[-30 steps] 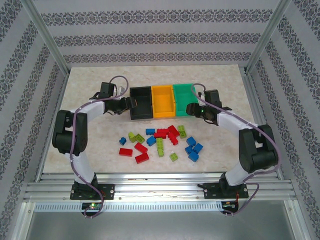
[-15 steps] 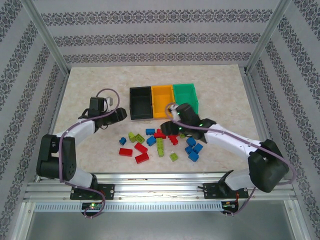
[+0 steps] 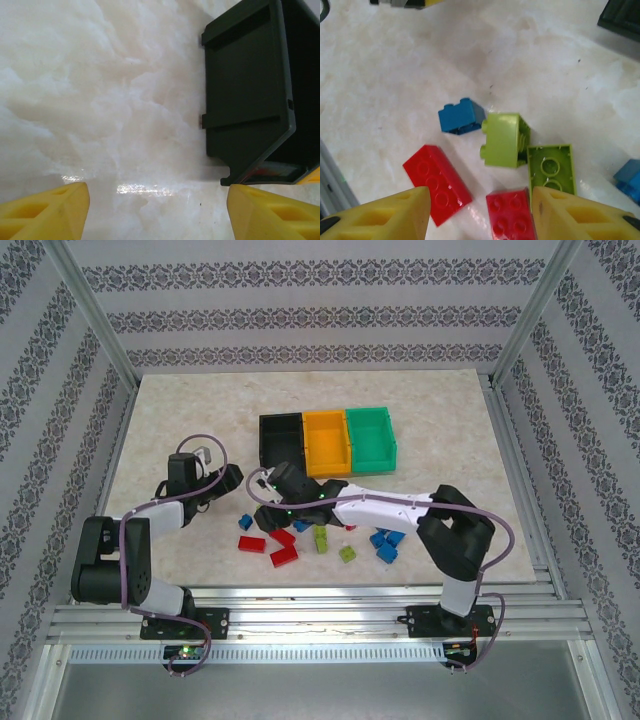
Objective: Sort the legos into containers by color
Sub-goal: Pick up the lego from the center of the table, then place the lego in the container.
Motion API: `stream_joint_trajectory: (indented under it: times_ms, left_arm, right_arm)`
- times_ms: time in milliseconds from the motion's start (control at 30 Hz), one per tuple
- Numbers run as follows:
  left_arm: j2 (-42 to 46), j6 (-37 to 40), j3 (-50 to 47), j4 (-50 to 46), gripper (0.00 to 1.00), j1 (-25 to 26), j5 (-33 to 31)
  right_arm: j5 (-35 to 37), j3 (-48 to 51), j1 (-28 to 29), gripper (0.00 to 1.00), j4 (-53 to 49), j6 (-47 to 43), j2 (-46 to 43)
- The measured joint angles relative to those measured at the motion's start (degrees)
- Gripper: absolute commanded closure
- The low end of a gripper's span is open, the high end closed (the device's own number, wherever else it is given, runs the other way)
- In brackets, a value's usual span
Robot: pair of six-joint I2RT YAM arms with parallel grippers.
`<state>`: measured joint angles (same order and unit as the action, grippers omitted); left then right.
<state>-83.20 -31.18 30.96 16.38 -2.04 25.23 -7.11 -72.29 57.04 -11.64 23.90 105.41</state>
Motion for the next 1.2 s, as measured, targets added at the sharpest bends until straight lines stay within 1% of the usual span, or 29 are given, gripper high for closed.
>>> stream_joint_trajectory:
  times_ms: [200, 233, 333, 433, 533, 733, 800, 867, 933, 1000, 1100, 1200]
  left_arm:
    - [0.8, -1.0, -0.8, 1.0, 0.27, -0.4, 0.2]
    - [1.2, -1.0, -0.8, 1.0, 0.27, -0.4, 0.2]
    - [2.4, -1.0, -0.9, 1.2, 0.26, -0.5, 0.2]
    - [3.0, -1.1, -0.9, 1.3, 0.26, -0.5, 0.2]
    - [3.1, -1.1, -0.9, 1.3, 0.26, -0.6, 0.2]
    - [3.1, -1.3, -0.9, 1.3, 0.26, -0.6, 0.3]
    - [3.1, -1.3, -0.9, 1.3, 0.26, -0.6, 0.4]
    - [3.1, -1.3, -0.9, 1.4, 0.26, -0.6, 0.5]
    - [3.1, -1.3, -0.9, 1.6, 0.26, -0.6, 0.6]
    - [3.1, -1.3, -1.1, 1.7, 0.26, -0.6, 0.7]
    - [3.2, -1.5, -1.2, 1.7, 0.26, -0.6, 0.9]
    - [3.2, -1.6, -1.2, 1.8, 0.26, -0.6, 1.2]
  right_arm:
    - [0.7, -6.6, 0.0, 0.47, -2.2, 0.2, 5.8]
    - [0.7, -7.3, 0.0, 0.5, -2.5, 0.3, 6.6]
    - [0.9, -9.2, 0.0, 0.57, -4.4, 0.3, 8.8]
    - [1.6, -10.4, 0.0, 0.69, -6.0, 0.2, 10.5]
    - [1.7, -10.6, 0.0, 0.78, -6.4, 0.0, 10.6]
    - [1.7, -10.4, 0.0, 0.8, -6.4, 0.2, 9.8]
    - [1.7, -9.7, -0.4, 0.81, -6.3, 0.2, 8.1]
    - [1.5, -7.9, -1.1, 0.81, -6.1, 0.2, 4.5]
    - [1.4, -5.8, -2.8, 0.81, -6.0, 0.2, -0.4]
    - [2.3, -3.4, -5.8, 0.81, -5.7, 0.1, -6.6]
    - [5.0, 0.3, -12.7, 0.81, -4.8, -0.3, -16.1]
    - [7.6, 3.7, -22.4, 0.81, -3.5, -0.3, -22.6]
